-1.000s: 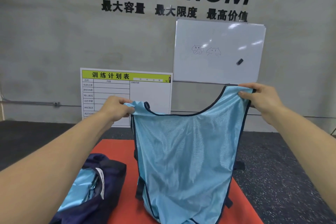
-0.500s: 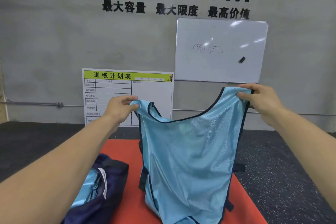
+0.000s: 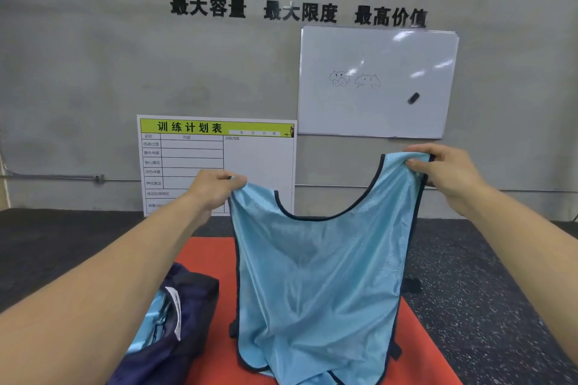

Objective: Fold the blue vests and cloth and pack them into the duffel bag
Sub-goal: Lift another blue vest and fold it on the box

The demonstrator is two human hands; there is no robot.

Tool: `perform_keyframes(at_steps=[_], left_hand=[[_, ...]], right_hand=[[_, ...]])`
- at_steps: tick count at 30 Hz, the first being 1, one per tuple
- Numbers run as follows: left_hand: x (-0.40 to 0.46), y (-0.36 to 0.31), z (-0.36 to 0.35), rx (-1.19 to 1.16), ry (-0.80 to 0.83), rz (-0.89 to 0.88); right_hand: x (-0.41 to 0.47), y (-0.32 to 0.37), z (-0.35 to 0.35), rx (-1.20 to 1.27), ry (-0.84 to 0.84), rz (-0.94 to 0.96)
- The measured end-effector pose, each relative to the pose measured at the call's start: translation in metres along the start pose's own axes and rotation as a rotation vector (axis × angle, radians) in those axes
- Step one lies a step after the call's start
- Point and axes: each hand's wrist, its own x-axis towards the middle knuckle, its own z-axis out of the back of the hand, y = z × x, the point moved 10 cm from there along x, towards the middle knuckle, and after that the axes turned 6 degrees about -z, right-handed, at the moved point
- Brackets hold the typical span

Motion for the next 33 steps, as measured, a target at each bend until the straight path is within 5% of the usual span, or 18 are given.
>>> perform_keyframes(at_steps=[12, 22, 27, 33], left_hand=[[-0.007, 0.012, -0.012, 0.058, 0.196, 0.045], [-0.015, 0.016, -0.006, 0.631, 0.416, -0.051], [-0.019, 0.011, 0.005, 0.903, 0.342, -0.117], [-0.021, 0.006, 0.017, 0.731, 0.278, -0.120]], right_hand=[[-0.002, -0.003, -0.007, -0.016, 0.012, -0.005], [-0.007, -0.006, -0.008, -0.046, 0.061, -0.006], [-0.006, -0.015, -0.008, 0.069, 0.090, -0.117], [-0.016, -0.017, -0.008, 0.095, 0.126, -0.200]])
